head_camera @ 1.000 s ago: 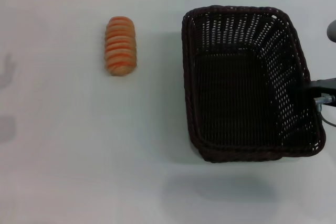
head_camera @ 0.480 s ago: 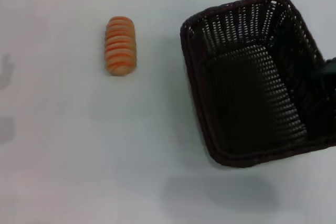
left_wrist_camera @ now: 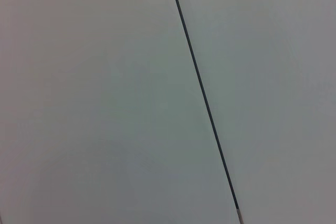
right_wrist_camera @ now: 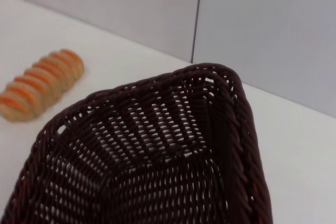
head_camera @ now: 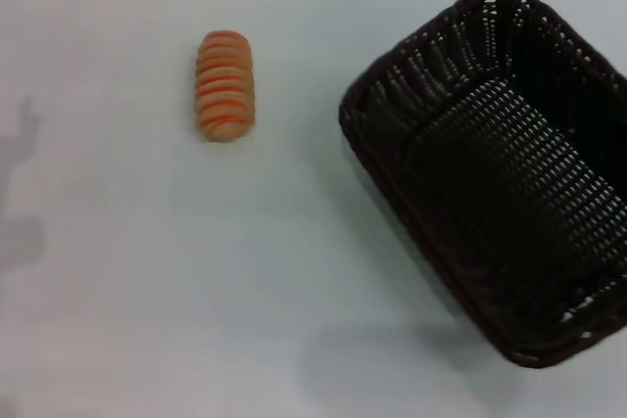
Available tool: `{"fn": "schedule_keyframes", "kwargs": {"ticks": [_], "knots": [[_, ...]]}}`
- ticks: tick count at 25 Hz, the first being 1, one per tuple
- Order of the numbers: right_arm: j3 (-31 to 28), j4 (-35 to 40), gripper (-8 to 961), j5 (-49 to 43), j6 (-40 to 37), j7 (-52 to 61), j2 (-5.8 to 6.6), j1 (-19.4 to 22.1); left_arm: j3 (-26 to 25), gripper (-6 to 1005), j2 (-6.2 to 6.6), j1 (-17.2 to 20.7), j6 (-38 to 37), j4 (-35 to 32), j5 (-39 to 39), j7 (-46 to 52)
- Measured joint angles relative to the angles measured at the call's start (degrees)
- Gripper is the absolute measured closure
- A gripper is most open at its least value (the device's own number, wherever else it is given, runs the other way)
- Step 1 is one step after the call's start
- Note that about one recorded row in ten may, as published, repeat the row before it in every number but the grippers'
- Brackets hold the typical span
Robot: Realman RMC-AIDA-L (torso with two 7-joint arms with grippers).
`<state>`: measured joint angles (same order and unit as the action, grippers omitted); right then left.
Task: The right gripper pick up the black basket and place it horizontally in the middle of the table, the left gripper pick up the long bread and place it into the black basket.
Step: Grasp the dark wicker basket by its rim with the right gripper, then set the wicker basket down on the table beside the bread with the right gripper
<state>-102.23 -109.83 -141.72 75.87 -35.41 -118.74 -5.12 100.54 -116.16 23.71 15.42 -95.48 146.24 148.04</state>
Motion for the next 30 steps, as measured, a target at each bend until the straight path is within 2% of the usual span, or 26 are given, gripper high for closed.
{"fn": "schedule_keyframes", "kwargs": {"ticks": [1, 3, 8, 13, 20, 22, 27, 28, 30], "knots": [[-1.7, 0.6, 755, 0.1, 1.6, -1.9, 0.0, -1.0, 0.0, 172, 0.0, 0.0, 0.0, 0.0, 0.0, 0.0], [-5.2, 1.9, 755, 0.2, 4.5, -6.0, 0.0, -3.2, 0.1, 172, -1.44, 0.8, -0.4, -0.9, 1.5, 0.0], [-13.2, 5.7, 759, 0.4, 9.6, -15.9, 0.53, -8.5, 1.2, 172, -1.86, 1.8, -0.6, -1.7, 2.3, 0.0], [-18.5, 12.7, 761, 0.9, 14.0, -23.2, 2.65, -15.1, 1.8, 172, -1.94, 2.0, -0.7, -1.8, 2.4, -0.1], [-21.2, 24.9, 762, 5.1, 19.0, -28.9, 6.87, -25.0, 2.4, 172, -2.28, 0.6, -0.4, -0.7, 2.2, -0.3], [-21.1, 27.5, 762, 5.2, 19.6, -30.1, 7.7, -27.3, 2.4, 172, -2.32, 0.2, -0.3, -0.4, 2.2, -0.3], [-20.5, 32.2, 762, 4.0, 21.3, -33.9, 8.47, -32.4, 2.4, 172, -2.33, -0.4, -0.3, 0.1, 2.2, -0.3], [-20.4, 34.0, 763, 2.6, 21.4, -35.6, 8.55, -34.8, 2.5, 172, -2.32, -1.1, -0.2, 0.6, 2.2, -0.3], [-20.3, 35.0, 764, 2.0, 21.3, -36.3, 8.55, -35.8, 2.4, 172, -2.32, -1.4, -0.2, 0.9, 2.2, -0.3]]}}
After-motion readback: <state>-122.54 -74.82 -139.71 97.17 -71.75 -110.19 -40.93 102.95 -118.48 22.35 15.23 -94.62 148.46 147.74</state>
